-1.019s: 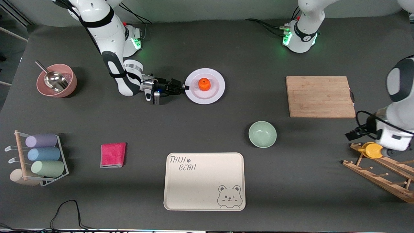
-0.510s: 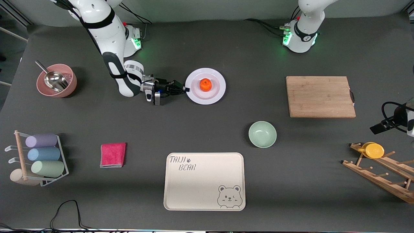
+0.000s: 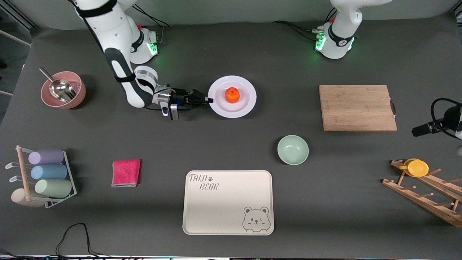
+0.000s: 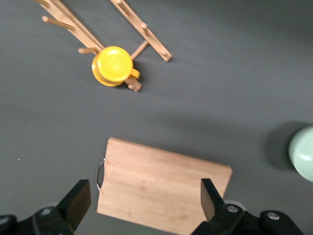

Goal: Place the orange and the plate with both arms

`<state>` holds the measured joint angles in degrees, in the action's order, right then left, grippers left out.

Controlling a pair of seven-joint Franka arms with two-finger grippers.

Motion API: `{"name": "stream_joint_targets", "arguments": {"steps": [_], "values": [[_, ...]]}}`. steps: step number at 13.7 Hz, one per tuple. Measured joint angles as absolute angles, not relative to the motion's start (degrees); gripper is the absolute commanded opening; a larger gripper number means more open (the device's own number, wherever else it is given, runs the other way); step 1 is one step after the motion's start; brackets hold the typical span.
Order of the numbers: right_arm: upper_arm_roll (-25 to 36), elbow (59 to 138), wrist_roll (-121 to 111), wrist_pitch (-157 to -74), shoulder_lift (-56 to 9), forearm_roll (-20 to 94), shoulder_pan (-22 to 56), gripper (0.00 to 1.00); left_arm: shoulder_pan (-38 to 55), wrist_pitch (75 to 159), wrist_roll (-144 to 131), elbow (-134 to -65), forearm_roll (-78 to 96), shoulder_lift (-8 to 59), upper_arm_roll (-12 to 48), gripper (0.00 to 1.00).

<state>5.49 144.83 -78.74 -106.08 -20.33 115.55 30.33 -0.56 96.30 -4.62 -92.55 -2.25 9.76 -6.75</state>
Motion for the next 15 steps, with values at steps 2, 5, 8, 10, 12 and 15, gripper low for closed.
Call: {"name": "stream_joint_targets", "arguments": {"steps": [2,5,8,10,12,15], "values": [[5.5,144.5,-72.9,-107.8,-15.6,109.8,27.0,0.00,1.6,93.1,-1.9,-92.3,0.3,7.9,-8.4,1.00],[5.6,142.6,-66.4,-109.1,-11.5,104.9,23.6,0.00,2.2,89.6,-0.8,-92.2,0.9,4.9,-4.8,1.00],[5.6,135.0,-64.5,-110.2,-15.9,104.5,22.6,0.00,2.8,89.0,-0.8,-95.2,0.9,2.5,-1.1,1.00],[5.8,127.4,-61.6,-110.2,-21.8,104.5,21.7,0.00,-0.1,90.4,-1.0,-97.3,0.9,1.8,1.6,1.00],[6.5,116.5,-57.2,-110.2,-29.0,104.5,21.2,0.00,-5.5,90.7,-1.1,-98.0,0.9,1.3,6.2,1.00],[8.5,99.5,-51.7,-110.2,-40.7,104.5,21.1,0.00,-6.9,90.8,-1.1,-98.3,0.9,0.7,6.9,1.00]]}}
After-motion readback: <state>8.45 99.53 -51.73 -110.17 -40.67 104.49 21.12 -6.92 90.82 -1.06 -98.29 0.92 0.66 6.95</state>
